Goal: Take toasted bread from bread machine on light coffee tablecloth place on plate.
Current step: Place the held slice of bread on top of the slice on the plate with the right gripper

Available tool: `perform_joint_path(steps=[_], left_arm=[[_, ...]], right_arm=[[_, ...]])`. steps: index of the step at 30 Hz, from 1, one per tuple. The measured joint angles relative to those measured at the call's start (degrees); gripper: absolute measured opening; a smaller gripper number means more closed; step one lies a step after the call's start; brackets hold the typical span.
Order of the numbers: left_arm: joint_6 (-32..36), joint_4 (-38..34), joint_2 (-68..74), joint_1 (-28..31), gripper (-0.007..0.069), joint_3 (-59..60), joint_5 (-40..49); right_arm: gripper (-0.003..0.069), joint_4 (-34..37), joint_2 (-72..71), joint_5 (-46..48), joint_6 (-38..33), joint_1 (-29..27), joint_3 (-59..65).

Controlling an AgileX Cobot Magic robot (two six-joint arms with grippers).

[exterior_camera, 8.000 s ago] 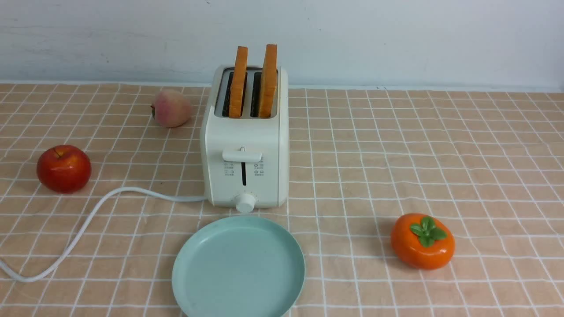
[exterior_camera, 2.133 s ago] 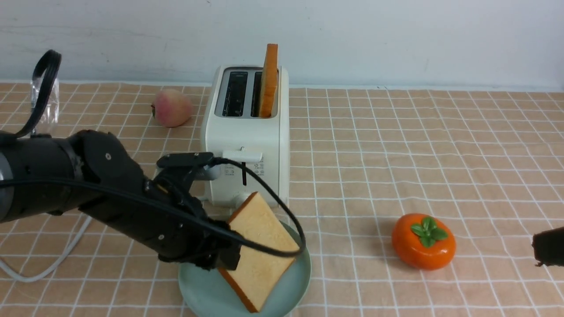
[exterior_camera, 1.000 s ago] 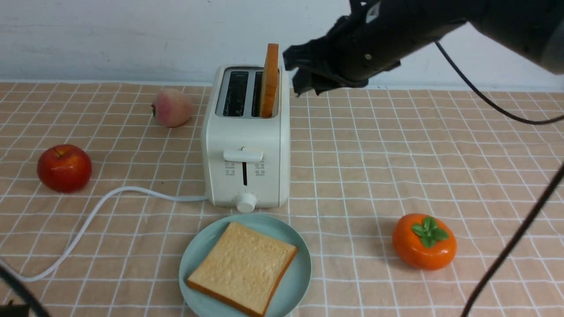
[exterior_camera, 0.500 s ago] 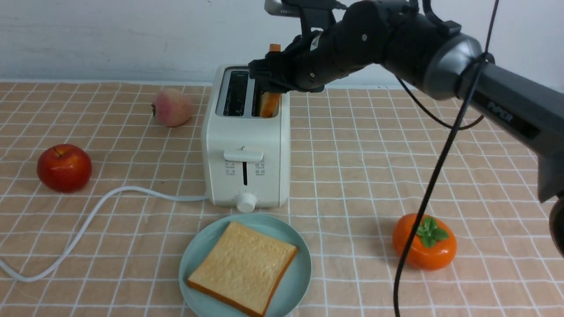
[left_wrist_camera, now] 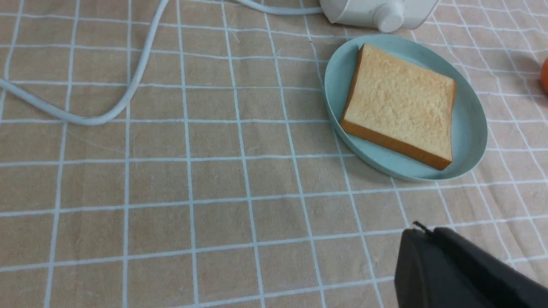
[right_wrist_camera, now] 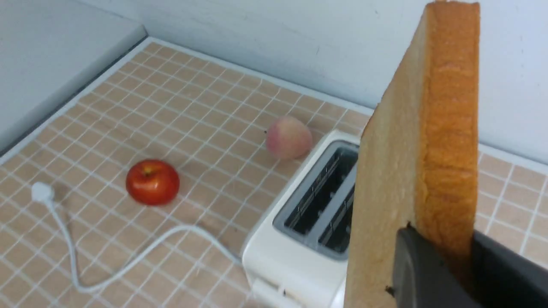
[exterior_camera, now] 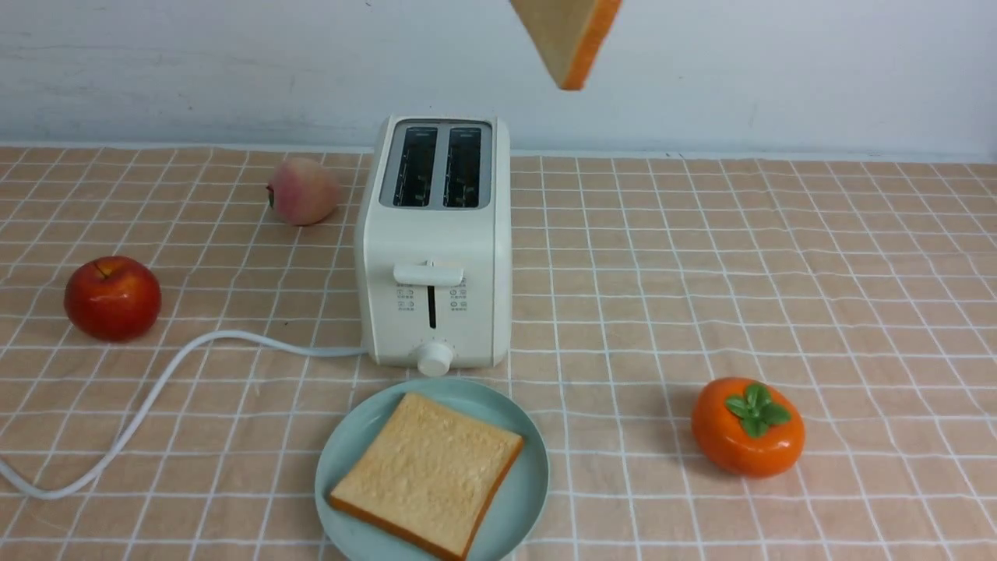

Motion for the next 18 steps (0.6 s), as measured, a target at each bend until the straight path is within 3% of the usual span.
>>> perform_joint_path(steps=[2, 6, 11, 12, 13, 18], left_arm=[[0.0, 0.8, 0.0, 0.0, -0.0014, 0.0, -2.8], [0.0, 0.8, 0.0, 0.0, -0.0014, 0.0, -6.2], [0.0, 0.8, 0.0, 0.0, -0.0014, 0.2, -8.8], [0.0, 0.8, 0.0, 0.0, -0.0014, 0.2, -8.8], [0.0, 0.8, 0.0, 0.0, -0.0014, 0.3, -8.8], [0.0, 0.8, 0.0, 0.0, -0.0014, 0.3, -8.8]], right_arm=[[0.0083, 0.3, -2.7, 8.3, -1.2, 0.0, 0.4], [0.0083, 2.6, -4.8, 9.4, -1.7, 0.0, 5.1], [0.0083, 19.3, -6.1, 9.5, -8.4, 0.0, 23.2], [0.0083, 19.3, -6.0, 9.4, -8.8, 0.0, 24.0], [0.0083, 25.5, -5.5, 8.5, -13.1, 0.1, 30.2], [0.0083, 38.3, -1.7, -4.9, -22.8, -0.1, 43.9]])
